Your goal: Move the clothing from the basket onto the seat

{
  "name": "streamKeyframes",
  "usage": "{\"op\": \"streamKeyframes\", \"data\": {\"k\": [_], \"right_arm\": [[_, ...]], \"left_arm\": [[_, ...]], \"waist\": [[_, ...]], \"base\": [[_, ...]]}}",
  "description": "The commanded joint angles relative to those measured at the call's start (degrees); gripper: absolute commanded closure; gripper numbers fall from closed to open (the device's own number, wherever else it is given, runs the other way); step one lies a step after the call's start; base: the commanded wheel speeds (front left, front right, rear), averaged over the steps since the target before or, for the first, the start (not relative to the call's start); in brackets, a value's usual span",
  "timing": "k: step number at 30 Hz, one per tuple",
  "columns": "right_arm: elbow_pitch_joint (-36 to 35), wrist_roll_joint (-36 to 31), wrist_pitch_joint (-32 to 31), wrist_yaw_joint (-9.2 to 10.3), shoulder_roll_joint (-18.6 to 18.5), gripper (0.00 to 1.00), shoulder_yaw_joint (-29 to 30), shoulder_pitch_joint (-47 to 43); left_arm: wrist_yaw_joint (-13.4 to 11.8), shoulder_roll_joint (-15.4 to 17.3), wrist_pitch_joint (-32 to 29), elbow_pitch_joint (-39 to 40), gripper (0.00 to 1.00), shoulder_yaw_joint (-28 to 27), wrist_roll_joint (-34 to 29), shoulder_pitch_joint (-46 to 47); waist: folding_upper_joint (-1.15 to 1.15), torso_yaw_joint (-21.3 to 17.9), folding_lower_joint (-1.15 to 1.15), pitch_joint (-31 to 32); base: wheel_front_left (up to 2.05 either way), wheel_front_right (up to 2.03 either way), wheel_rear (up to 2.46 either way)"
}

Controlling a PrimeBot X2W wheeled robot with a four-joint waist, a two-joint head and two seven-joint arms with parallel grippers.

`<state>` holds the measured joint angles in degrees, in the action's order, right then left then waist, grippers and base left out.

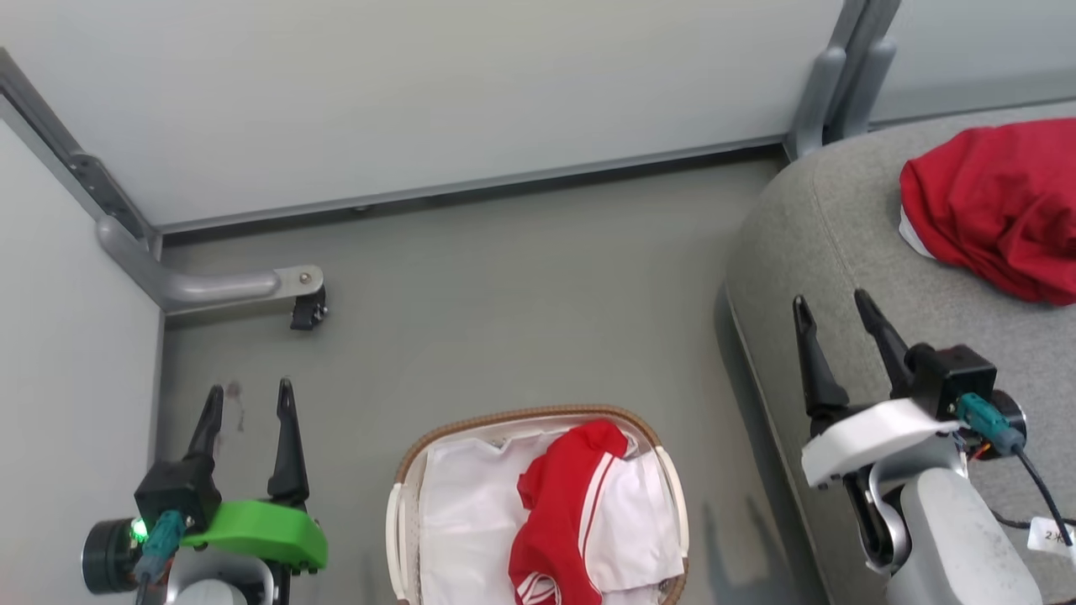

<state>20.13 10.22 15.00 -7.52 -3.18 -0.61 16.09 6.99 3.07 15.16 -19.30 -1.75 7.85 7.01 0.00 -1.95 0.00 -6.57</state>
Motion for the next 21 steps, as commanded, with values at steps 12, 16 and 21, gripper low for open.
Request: {"op": "streamKeyframes", "data": {"k": [12, 16, 21], "right_arm": [[1.30, 0.17, 0.27, 0.06, 0.14, 0.00, -0.12, -5.40], [1.04, 0.04, 0.27, 0.06, 0.14, 0.00, -0.27, -4.26], [-0.53, 0.08, 0.27, 0.06, 0.14, 0.00, -0.25, -1.53]], "left_arm": [[-1.30, -0.12, -0.01, 0.60, 0.00, 0.62, 2.10, -6.38], [-1.37, -0.13, -0.01, 0.72, 0.00, 1.47, 2.50, -5.71], [-0.96, -0.12, -0.01, -0.07, 0.00, 3.90, 3.66, -2.26]], "waist": [[0.00, 0.76, 0.00, 4.60], [0.00, 0.30, 0.00, 3.53], [0.00, -0.34, 0.00, -0.13]], "base": [[0.00, 0.00, 0.00], [0.00, 0.00, 0.00], [0.00, 0.00, 0.00]]}}
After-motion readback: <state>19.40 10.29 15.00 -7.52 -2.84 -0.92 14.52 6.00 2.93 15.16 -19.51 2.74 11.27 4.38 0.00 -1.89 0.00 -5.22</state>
